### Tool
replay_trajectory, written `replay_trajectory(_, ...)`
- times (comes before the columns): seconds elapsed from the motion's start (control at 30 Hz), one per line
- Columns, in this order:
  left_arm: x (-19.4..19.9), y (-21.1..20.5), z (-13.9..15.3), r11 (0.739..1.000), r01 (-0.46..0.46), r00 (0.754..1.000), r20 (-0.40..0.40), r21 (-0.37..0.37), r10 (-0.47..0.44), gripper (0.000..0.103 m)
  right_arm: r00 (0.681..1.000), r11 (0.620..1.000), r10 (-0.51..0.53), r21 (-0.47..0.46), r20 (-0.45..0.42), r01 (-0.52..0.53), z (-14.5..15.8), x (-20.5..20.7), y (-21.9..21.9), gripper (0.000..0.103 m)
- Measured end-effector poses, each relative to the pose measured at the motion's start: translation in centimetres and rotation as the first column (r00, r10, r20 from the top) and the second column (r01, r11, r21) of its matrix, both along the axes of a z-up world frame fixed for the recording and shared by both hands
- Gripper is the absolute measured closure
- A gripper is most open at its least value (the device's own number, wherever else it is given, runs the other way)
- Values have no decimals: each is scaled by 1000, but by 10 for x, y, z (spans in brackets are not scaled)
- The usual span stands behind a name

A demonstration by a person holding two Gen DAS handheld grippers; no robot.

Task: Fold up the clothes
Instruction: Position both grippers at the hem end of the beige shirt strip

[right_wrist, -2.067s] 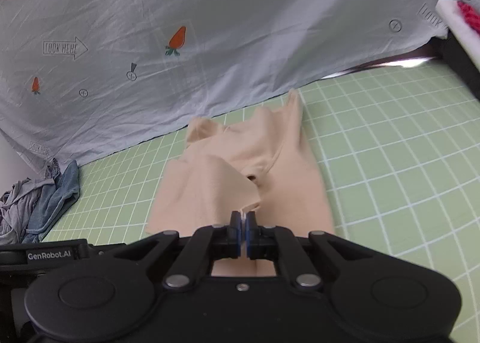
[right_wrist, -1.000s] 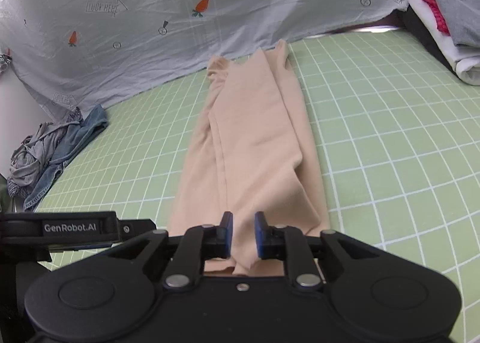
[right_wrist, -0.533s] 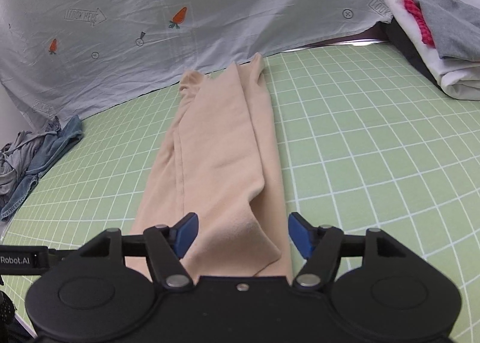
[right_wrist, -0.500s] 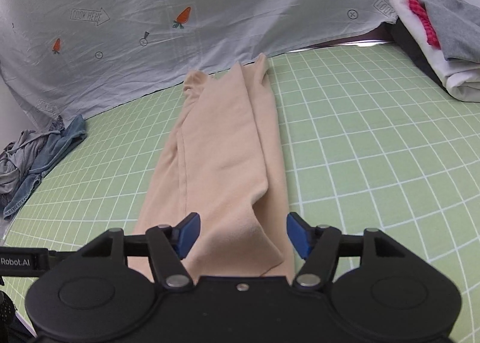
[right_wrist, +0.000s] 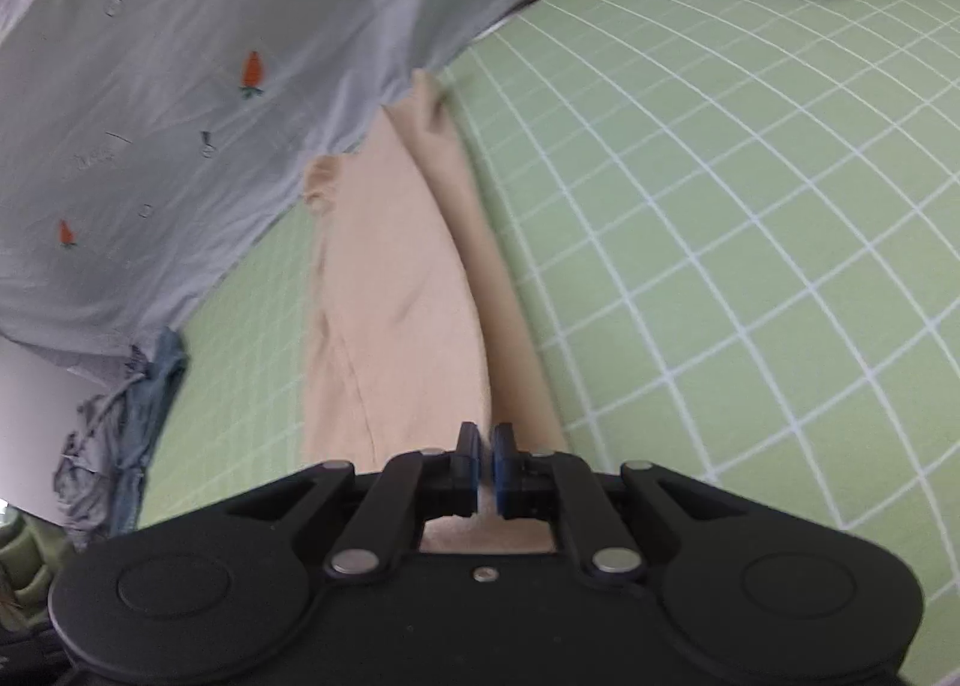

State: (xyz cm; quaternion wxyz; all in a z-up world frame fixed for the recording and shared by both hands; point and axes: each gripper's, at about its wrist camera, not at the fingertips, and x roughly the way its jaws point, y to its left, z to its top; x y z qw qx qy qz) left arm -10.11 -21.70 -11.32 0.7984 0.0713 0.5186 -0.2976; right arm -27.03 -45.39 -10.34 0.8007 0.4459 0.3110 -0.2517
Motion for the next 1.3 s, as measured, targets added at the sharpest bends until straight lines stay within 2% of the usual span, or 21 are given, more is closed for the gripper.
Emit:
replay_trajectory(0.07, 0, -3, -2, 1000, 8, 1000, -4, 5, -8, 22, 1000, 1000, -13, 9, -8, 13, 0, -2, -2, 87)
replay_trajectory(0.1, 0, -4, -3, 1000, 13, 1000, -9, 9, -13, 22, 1000, 1000, -8, -6, -27, 8, 2, -1, -2, 71)
replay_trajectory(0.13, 0, -6, -6, 1000, 18, 1000, -15, 14, -18, 22, 999, 1000, 2, -25, -44, -4, 2, 1, -1, 59)
replay_trajectory(0.2, 0, -10, -11, 999, 28, 999, -26, 29, -27, 22, 996, 997, 34, -61, -81, -39, 1, 6, 1, 54)
replay_trajectory(0.27, -1, -14, -17, 998, 38, 999, -32, 48, -36, 22, 989, 992, 80, -90, -125, -91, -2, 14, 6, 42)
replay_trajectory(0.33, -2, -17, -21, 997, 46, 999, -32, 65, -44, 22, 977, 979, 112, -148, -183, -140, -3, 23, 13, 17)
replay_trajectory(0.37, -2, -18, -23, 996, 49, 998, -31, 73, -47, 22, 969, 969, 126, -181, -210, -166, -3, 27, 17, 14)
replay_trajectory(0.47, -1, -20, -26, 995, 55, 998, -31, 88, -52, 22, 965, 945, 149, -255, -215, -203, 4, 31, 23, 14)
replay_trajectory(0.57, 3, -21, -27, 995, 49, 998, -31, 87, -46, 22, 976, 943, 180, -262, -123, -207, 16, 28, 18, 29)
replay_trajectory(0.67, 5, -23, -27, 995, 43, 999, -33, 85, -41, 21, 963, 936, 234, -237, -132, -260, 14, 35, 16, 41)
replay_trajectory(0.73, 5, -23, -27, 995, 47, 998, -33, 83, -44, 21, 959, 944, 249, -186, -137, -272, 6, 36, 15, 66)
replay_trajectory(0.77, 4, -23, -27, 995, 51, 998, -32, 82, -48, 21, 959, 947, 250, -169, -136, -271, 4, 35, 14, 71)
replay_trajectory(0.83, 3, -22, -27, 995, 58, 998, -31, 80, -55, 21, 961, 953, 247, -146, -126, -264, 3, 32, 14, 94)
replay_trajectory(0.87, 2, -22, -27, 995, 60, 998, -31, 80, -58, 21, 968, 962, 234, -125, -96, -245, 4, 28, 12, 96)
replay_trajectory(1.0, 0, -18, -27, 995, 65, 997, -33, 81, -63, 21, 987, 991, 119, 51, 111, -125, 7, 1, -2, 96)
replay_trajectory(1.03, -1, -17, -27, 994, 67, 997, -34, 81, -64, 21, 989, 991, 81, 92, 124, -93, 3, -4, -6, 96)
replay_trajectory(1.1, 0, -16, -27, 995, 66, 997, -35, 81, -63, 21, 997, 994, 66, 86, 34, -69, -5, -5, -7, 94)
replay_trajectory(1.13, 1, -15, -27, 995, 65, 997, -34, 81, -63, 21, 997, 995, 74, 63, -36, -72, -8, -3, -5, 89)
replay_trajectory(1.17, 0, -14, -26, 995, 65, 998, -33, 81, -62, 21, 995, 997, 77, 38, -65, -74, -8, -2, -3, 84)
replay_trajectory(1.23, 0, -16, -27, 995, 66, 997, -33, 79, -64, 21, 992, 997, 78, -12, -100, -80, -4, -1, 1, 54)
replay_trajectory(1.3, 0, -19, -28, 995, 69, 997, -34, 76, -66, 21, 986, 992, 93, -75, -135, -103, 1, 3, 5, 48)
